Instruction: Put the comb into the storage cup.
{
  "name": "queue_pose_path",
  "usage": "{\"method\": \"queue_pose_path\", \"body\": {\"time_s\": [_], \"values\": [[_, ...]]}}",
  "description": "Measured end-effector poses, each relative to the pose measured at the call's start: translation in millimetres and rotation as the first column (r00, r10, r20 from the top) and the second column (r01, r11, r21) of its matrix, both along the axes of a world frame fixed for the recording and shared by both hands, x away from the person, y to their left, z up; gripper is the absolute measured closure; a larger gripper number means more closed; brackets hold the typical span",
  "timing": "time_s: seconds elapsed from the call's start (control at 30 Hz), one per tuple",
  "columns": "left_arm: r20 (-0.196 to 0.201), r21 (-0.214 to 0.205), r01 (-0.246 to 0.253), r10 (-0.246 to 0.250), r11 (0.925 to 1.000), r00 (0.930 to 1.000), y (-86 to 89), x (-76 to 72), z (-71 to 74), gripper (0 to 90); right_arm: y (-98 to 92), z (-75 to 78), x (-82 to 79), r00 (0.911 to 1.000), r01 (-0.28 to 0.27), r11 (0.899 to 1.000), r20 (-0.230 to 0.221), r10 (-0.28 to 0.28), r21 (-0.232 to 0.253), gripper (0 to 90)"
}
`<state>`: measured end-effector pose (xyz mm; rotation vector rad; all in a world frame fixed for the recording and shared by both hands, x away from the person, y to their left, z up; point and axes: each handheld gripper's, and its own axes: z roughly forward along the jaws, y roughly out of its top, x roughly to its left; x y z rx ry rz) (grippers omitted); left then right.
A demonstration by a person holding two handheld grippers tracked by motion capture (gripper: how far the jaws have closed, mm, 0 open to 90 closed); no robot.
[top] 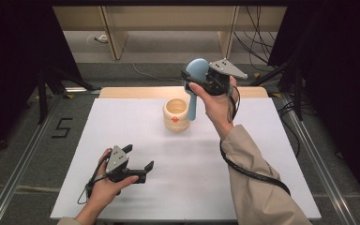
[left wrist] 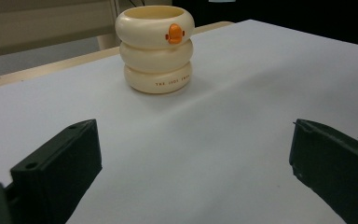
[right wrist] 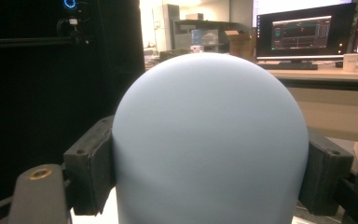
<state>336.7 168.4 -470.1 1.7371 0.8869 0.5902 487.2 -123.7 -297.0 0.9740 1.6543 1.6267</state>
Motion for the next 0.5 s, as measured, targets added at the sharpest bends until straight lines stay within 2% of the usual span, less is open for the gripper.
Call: {"method": "queue_pose_path", "body": {"time_s": [0.5], "values": [[-0.001,-0.004,-0.001,0.001,1.0,1.0,0.3,0.0,-0.1,1.7,2.1,2.4,4.4,0.9999,0.002,1.0,0.012,-0.002,0.002,21.3]]}}
